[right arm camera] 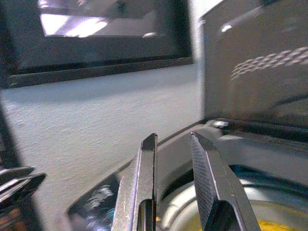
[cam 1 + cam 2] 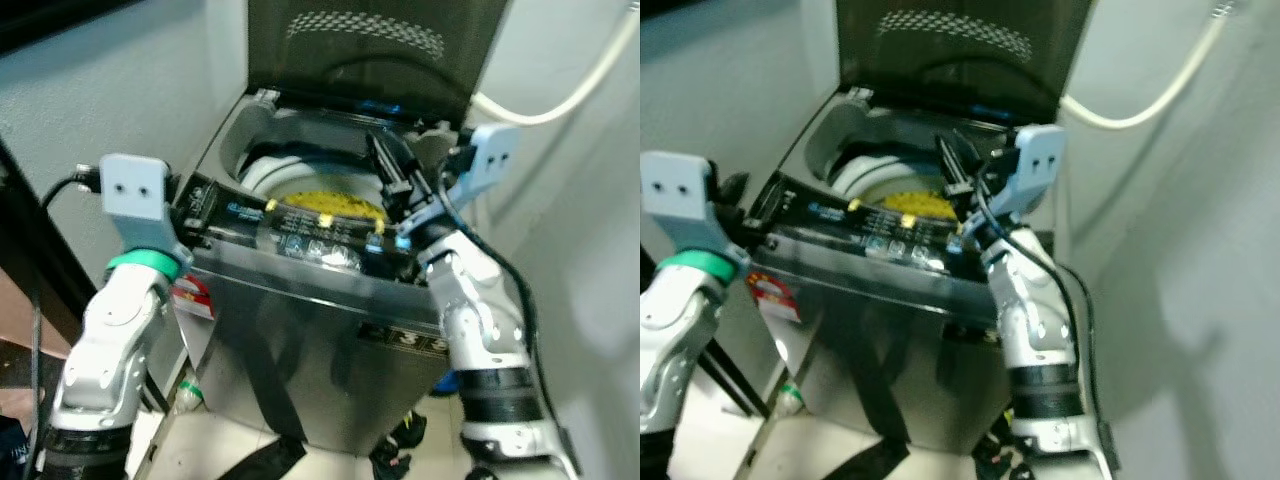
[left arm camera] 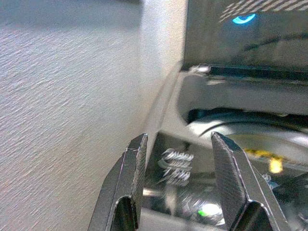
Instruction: Clothes washing
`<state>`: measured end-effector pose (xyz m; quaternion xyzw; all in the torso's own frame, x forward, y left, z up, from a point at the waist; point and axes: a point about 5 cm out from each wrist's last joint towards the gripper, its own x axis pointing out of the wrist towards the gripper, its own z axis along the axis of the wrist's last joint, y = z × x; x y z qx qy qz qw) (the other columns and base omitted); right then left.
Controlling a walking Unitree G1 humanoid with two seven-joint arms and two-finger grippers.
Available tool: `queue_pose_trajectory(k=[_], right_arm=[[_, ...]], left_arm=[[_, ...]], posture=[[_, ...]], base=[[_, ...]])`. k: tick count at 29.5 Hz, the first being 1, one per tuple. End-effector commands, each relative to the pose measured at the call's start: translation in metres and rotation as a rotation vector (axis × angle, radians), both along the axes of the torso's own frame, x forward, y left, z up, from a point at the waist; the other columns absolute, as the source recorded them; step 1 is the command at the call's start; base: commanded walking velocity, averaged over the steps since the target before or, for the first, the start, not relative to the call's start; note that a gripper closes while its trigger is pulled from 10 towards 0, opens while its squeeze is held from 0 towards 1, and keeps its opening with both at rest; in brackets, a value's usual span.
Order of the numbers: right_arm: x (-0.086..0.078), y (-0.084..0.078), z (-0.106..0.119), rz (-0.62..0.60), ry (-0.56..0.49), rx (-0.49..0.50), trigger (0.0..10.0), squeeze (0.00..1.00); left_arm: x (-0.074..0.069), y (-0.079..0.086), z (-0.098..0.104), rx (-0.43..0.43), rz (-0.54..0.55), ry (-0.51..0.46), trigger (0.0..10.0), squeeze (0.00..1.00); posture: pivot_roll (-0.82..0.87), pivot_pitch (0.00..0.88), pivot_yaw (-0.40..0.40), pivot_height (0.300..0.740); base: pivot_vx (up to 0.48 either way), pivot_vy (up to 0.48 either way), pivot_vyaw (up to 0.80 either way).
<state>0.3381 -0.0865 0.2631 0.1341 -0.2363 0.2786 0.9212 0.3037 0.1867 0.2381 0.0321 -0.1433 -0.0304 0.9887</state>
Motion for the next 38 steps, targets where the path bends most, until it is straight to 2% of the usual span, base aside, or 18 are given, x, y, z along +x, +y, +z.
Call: queue_pose_trajectory(k=[1,17,29,38], right_arm=[[0.000,-0.007,-0.001,-0.024,0.002,-0.006,10.0,0.00],[0.000,-0.016,-0.011,-0.064,0.049,0.011,10.0,0.00],[0.000,-0.023,-0.023,-0.106,0.077,-0.035,10.0,0.00],[-0.001,-0.025,-0.036,-0.124,0.104,-0.044,10.0,0.00]], left_arm=[[0.000,-0.005,-0.004,0.007,-0.021,0.017,10.0,0.00],[-0.003,-0.004,-0.015,0.010,-0.025,0.051,10.0,0.00],[0.000,-0.008,-0.019,-0.017,-0.044,0.059,10.0,0.00],[-0.002,0.008,-0.033,-0.034,-0.014,0.100,10.0,0.00]], posture=[[0.09,0.000,-0.042,0.740],[0.08,0.000,-0.028,0.740],[0.07,0.000,-0.035,0.740],[0.09,0.000,0.002,0.740]], base=[[0.000,0.000,0.80],[0.000,0.000,0.80],[0.000,0.000,0.80],[0.000,0.000,0.79]])
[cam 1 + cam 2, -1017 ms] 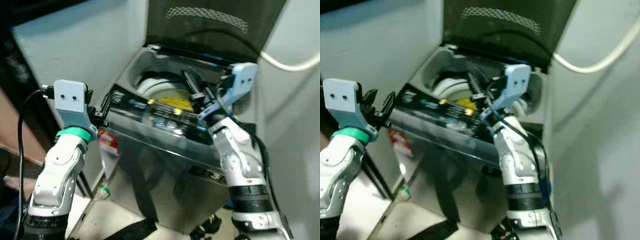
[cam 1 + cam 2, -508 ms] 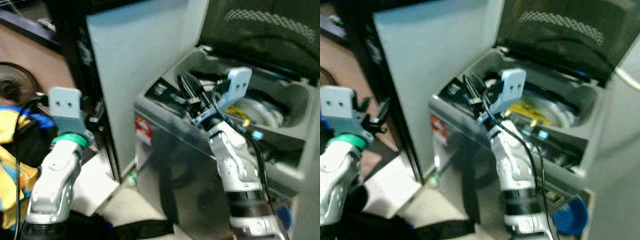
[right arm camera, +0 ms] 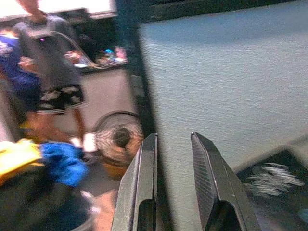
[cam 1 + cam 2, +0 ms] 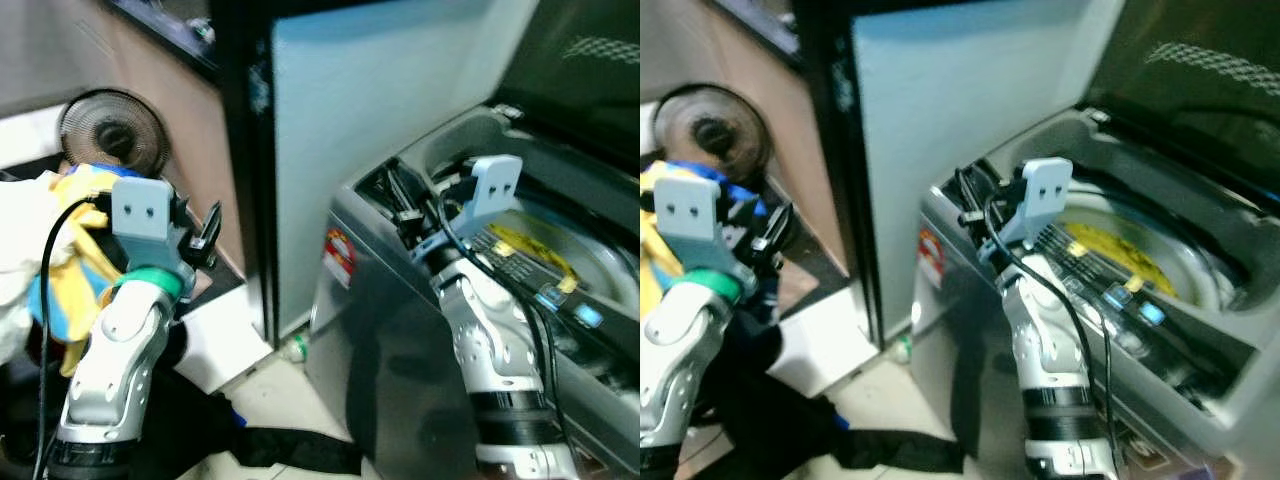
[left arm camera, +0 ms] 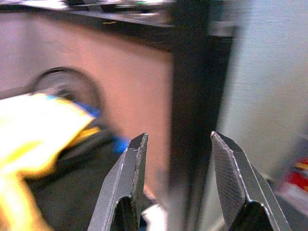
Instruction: Clothes washing
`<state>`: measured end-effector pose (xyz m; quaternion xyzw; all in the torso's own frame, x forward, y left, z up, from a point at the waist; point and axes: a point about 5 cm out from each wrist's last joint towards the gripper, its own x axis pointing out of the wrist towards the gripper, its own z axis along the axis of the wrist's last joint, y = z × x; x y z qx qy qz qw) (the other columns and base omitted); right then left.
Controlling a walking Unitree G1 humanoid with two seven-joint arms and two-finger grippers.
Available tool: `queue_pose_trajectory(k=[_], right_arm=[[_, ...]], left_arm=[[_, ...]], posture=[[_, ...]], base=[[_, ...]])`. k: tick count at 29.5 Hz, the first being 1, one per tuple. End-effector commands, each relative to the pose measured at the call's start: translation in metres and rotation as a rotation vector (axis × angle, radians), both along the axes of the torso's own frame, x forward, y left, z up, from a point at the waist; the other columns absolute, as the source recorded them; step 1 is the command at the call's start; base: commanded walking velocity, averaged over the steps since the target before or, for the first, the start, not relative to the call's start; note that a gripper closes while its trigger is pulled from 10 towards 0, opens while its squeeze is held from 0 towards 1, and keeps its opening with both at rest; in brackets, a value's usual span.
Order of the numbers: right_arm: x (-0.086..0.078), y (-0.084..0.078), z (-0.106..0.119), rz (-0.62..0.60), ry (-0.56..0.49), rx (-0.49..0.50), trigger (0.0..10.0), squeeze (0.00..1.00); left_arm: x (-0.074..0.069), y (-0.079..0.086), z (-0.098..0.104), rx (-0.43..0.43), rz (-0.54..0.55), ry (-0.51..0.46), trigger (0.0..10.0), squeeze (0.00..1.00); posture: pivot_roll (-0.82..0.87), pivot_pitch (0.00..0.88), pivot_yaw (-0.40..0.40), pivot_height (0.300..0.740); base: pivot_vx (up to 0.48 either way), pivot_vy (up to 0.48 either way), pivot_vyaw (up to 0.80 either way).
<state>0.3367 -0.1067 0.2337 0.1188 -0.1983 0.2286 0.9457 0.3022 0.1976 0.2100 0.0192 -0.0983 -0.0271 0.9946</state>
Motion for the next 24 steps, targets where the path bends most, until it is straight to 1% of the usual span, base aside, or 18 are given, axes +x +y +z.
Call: queue_pose_trajectory(k=[1,2,3,4,5,6,11,13,15,17,18,19,20,24], right_arm=[[0.000,-0.006,-0.011,-0.023,0.026,-0.015,10.0,0.00],[-0.001,-0.006,-0.017,-0.020,0.041,-0.024,10.0,0.00],[-0.001,-0.006,-0.017,-0.020,0.041,-0.024,10.0,0.00],[-0.002,-0.007,-0.023,-0.016,0.058,-0.033,10.0,0.00],[-0.002,-0.007,-0.023,-0.016,0.058,-0.033,10.0,0.00],[-0.006,-0.012,-0.032,-0.005,0.086,-0.032,10.0,0.00],[-0.009,-0.015,-0.032,-0.006,0.091,-0.020,10.0,0.00],[-0.015,-0.012,-0.028,0.040,0.080,0.018,10.0,0.00],[-0.017,-0.011,-0.027,0.053,0.075,0.029,10.0,0.00],[-0.021,-0.008,-0.020,0.112,0.057,0.065,10.0,0.00],[-0.022,-0.004,-0.021,0.135,0.053,0.054,10.0,0.00],[-0.022,-0.004,-0.021,0.135,0.053,0.054,10.0,0.00],[-0.023,-0.001,-0.019,0.154,0.046,0.043,10.0,0.00],[-0.024,0.001,-0.018,0.165,0.041,0.028,10.0,0.00]], left_arm=[[-0.002,0.000,-0.011,-0.015,-0.022,0.023,10.0,0.00],[-0.004,0.002,-0.020,-0.017,-0.031,0.045,10.0,0.00],[-0.004,0.002,-0.020,-0.017,-0.031,0.045,10.0,0.00],[-0.007,0.003,-0.029,-0.002,-0.036,0.067,10.0,0.00],[-0.007,0.003,-0.029,-0.002,-0.036,0.067,10.0,0.00],[-0.013,0.007,-0.037,-0.002,-0.025,0.091,10.0,0.00],[-0.015,0.009,-0.033,-0.003,-0.029,0.071,10.0,0.00],[-0.015,0.005,-0.021,-0.024,-0.050,0.013,10.0,0.00],[-0.015,0.004,-0.018,-0.030,-0.056,-0.003,10.0,0.00],[-0.015,-0.003,-0.009,-0.047,-0.097,-0.037,10.0,0.00],[-0.015,-0.007,-0.012,-0.066,-0.127,-0.033,10.0,0.00],[-0.015,-0.007,-0.012,-0.066,-0.127,-0.033,10.0,0.00],[-0.015,-0.011,-0.012,-0.065,-0.145,-0.028,10.0,0.00],[-0.014,-0.015,-0.015,-0.058,-0.148,-0.012,10.0,0.00]], posture=[[0.10,0.000,0.013,0.740],[0.09,0.000,0.023,0.740],[0.09,0.000,0.023,0.740],[0.08,0.000,0.030,0.740],[0.08,0.000,0.030,0.740],[0.08,0.000,0.039,0.740],[0.07,0.000,0.032,0.740],[0.06,0.000,0.046,0.740],[0.06,0.000,0.046,0.740],[0.06,0.000,0.047,0.740],[0.03,0.000,0.037,0.740],[0.03,0.000,0.037,0.740],[0.05,0.000,0.040,0.740],[0.04,0.009,0.036,0.740]], base=[[0.000,0.000,0.79],[0.000,0.000,0.79],[0.000,0.000,0.79],[0.000,0.000,0.79],[0.000,0.000,0.79],[0.000,0.000,0.79],[0.000,0.000,0.79],[0.000,0.000,0.78],[0.000,0.000,0.78],[0.000,0.000,0.78],[0.000,0.000,0.78],[0.000,0.000,0.78],[0.000,0.000,0.78],[0.000,0.000,0.78]])
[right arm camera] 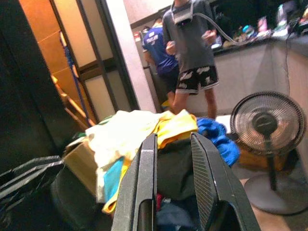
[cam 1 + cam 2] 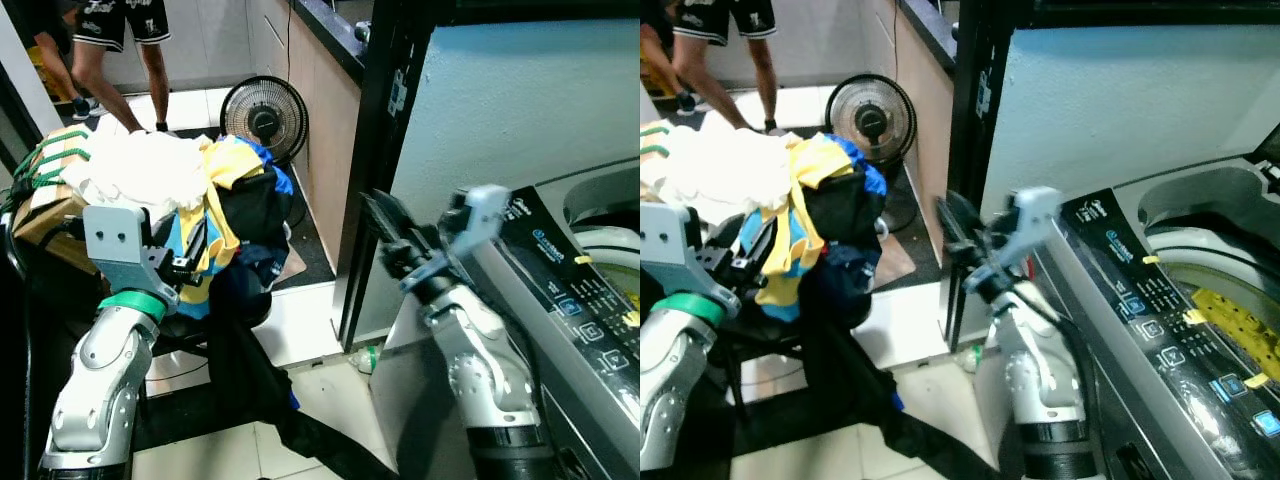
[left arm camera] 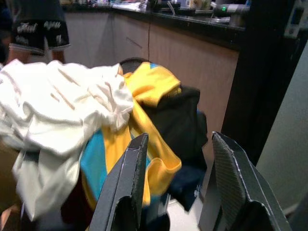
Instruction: Clothes washing
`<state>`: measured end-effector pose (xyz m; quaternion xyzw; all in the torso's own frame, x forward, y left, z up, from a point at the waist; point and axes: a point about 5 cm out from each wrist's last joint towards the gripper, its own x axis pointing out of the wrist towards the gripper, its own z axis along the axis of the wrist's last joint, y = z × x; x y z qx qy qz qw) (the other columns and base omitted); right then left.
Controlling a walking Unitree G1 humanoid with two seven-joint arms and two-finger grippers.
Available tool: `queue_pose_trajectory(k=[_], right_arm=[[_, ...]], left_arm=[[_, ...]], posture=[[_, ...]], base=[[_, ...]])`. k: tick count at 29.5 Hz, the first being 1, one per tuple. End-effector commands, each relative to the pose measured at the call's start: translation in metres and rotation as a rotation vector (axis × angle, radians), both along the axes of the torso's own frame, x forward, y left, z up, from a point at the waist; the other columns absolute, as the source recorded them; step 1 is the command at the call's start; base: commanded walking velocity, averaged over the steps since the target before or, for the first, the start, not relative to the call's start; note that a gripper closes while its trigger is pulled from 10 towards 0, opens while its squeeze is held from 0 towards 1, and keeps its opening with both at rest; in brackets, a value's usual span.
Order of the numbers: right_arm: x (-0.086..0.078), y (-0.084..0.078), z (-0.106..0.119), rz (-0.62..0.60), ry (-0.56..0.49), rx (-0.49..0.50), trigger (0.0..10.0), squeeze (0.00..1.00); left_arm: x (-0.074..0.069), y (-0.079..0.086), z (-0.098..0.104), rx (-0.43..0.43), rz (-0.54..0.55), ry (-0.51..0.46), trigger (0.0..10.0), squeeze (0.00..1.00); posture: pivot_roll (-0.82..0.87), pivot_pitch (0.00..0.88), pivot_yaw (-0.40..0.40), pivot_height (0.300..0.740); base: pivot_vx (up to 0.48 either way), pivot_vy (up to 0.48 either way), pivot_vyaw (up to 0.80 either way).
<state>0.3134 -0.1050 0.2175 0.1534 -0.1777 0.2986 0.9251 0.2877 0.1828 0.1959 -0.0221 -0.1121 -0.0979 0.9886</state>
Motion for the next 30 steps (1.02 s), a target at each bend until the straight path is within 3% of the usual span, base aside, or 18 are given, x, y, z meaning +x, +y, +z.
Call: queue_pose_trajectory(k=[1,10,11,14,17,20,23,30], right_arm=[[0.001,-0.002,-0.002,-0.002,0.012,-0.006,10.0,0.00],[0.009,-0.002,0.005,0.010,0.011,0.015,10.0,0.00],[0.012,-0.001,0.000,-0.005,0.015,0.004,10.0,0.00],[0.013,0.000,-0.002,-0.009,0.017,0.002,10.0,0.00],[0.014,-0.002,0.001,-0.030,0.036,-0.013,10.0,0.00],[0.022,-0.010,0.000,-0.087,0.062,0.022,10.0,0.00],[0.025,-0.007,0.004,-0.066,0.046,0.026,10.0,0.00],[0.032,-0.010,0.004,-0.083,0.042,-0.028,10.0,0.00]], left_arm=[[0.001,-0.002,-0.004,0.024,0.003,0.019,10.0,0.00],[0.007,-0.004,0.009,0.018,0.031,-0.018,10.0,0.00],[0.012,0.006,0.007,-0.013,0.064,-0.025,10.0,0.00],[0.013,0.009,0.005,-0.019,0.074,-0.026,10.0,0.00],[0.010,0.007,0.011,-0.023,0.092,-0.034,10.0,0.00],[0.013,0.007,0.002,0.039,0.105,-0.003,10.0,0.00],[0.017,0.012,0.005,-0.003,0.123,0.003,10.0,0.00],[0.025,0.012,0.007,0.030,0.131,0.004,10.0,0.00]], posture=[[0.04,0.000,0.017,0.740],[0.07,0.000,0.004,0.740],[0.07,0.000,-0.014,0.740],[0.07,0.000,-0.014,0.740],[0.08,0.000,0.006,0.740],[0.09,0.000,-0.030,0.740],[0.09,0.000,-0.046,0.740],[0.11,0.000,-0.047,0.740]], base=[[0.000,0.000,0.78],[0.000,0.000,0.78],[0.000,0.000,0.78],[0.000,0.000,0.78],[0.000,0.000,0.00],[0.230,0.000,0.00],[0.364,0.000,0.00],[0.330,0.000,0.00]])
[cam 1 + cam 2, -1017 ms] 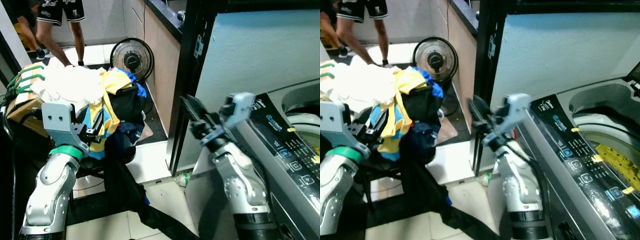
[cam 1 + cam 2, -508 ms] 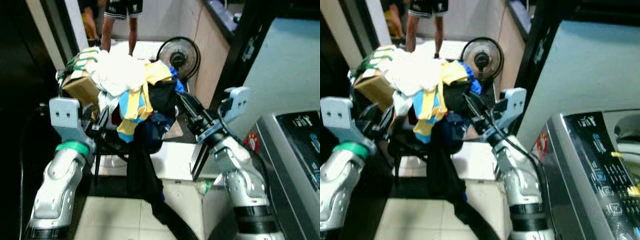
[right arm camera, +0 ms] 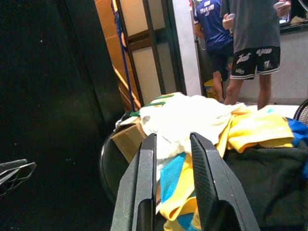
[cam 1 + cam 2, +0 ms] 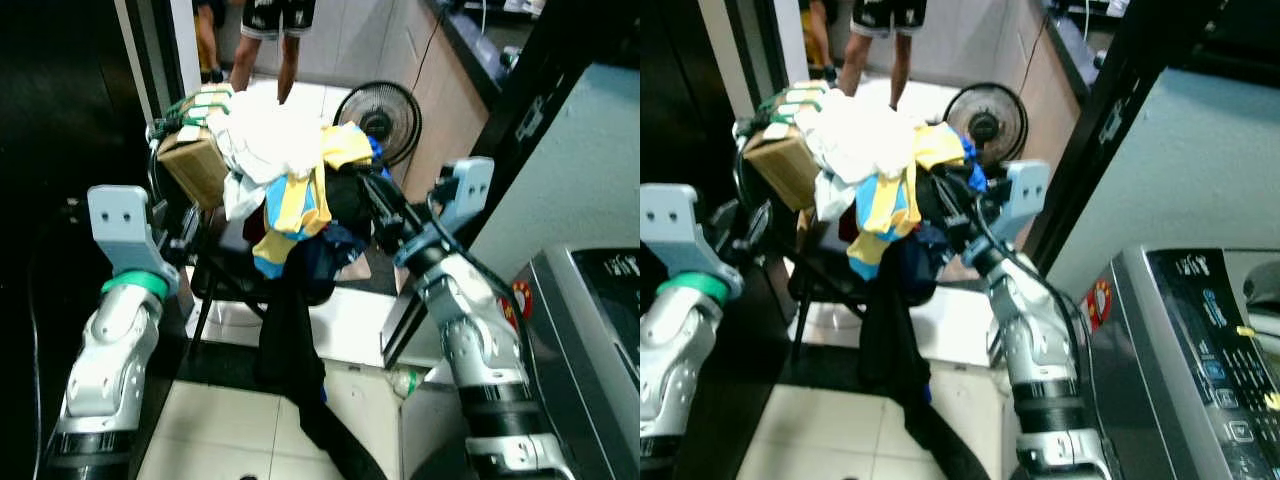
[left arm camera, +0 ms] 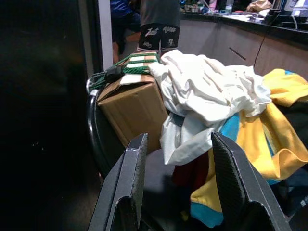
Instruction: Clothes washing
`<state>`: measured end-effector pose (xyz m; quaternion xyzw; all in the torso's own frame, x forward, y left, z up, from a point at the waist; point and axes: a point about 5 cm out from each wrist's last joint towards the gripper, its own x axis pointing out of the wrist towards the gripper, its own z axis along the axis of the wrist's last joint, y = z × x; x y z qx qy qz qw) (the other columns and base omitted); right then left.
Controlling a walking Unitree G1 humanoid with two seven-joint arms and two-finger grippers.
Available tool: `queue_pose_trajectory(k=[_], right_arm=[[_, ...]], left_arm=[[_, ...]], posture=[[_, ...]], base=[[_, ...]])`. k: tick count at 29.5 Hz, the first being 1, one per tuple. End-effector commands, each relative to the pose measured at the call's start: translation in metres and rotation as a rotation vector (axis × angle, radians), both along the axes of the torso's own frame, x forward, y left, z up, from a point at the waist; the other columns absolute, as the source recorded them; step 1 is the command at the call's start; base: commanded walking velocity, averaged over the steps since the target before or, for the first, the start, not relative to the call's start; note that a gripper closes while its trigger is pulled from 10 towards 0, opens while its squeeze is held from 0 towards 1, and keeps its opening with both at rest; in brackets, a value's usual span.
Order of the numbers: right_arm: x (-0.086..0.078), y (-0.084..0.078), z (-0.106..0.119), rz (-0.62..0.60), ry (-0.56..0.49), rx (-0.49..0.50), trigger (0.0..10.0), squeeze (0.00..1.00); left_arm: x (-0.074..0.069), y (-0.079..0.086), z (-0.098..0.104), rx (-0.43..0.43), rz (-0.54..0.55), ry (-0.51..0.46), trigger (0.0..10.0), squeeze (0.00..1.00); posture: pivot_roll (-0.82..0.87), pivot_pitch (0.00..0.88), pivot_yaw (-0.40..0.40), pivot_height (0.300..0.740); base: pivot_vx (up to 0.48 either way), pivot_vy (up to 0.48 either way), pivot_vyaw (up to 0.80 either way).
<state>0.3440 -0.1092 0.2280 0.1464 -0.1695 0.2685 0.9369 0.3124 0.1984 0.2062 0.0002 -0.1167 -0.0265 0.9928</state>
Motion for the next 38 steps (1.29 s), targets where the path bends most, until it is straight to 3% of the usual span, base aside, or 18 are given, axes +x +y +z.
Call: queue_pose_trajectory(k=[1,11,24,33,38], right_arm=[[0.001,-0.006,-0.007,-0.019,0.015,-0.022,10.0,0.00],[-0.010,-0.005,-0.026,-0.047,0.059,-0.065,10.0,0.00],[-0.009,-0.001,-0.024,-0.023,0.040,-0.090,10.0,0.00],[-0.011,0.000,-0.023,-0.025,0.035,-0.076,10.0,0.00],[-0.011,-0.001,-0.023,-0.025,0.047,-0.062,10.0,0.00]], left_arm=[[0.000,-0.004,-0.003,-0.004,-0.020,0.013,10.0,0.00],[-0.007,-0.008,-0.010,-0.042,-0.031,0.023,10.0,0.00],[-0.008,-0.010,-0.011,-0.053,-0.034,0.032,10.0,0.00],[-0.008,-0.010,-0.010,-0.050,-0.043,0.032,10.0,0.00],[-0.008,-0.010,-0.011,-0.053,-0.045,0.033,10.0,0.00]], posture=[[0.11,0.000,-0.047,0.740],[0.07,0.000,-0.031,0.740],[0.08,0.000,-0.033,0.740],[0.08,0.000,-0.033,0.740],[0.08,0.000,-0.034,0.740]], base=[[0.304,0.000,0.00],[0.319,0.000,0.00],[0.322,0.000,0.00],[0.308,0.000,0.78],[0.311,0.000,0.00]])
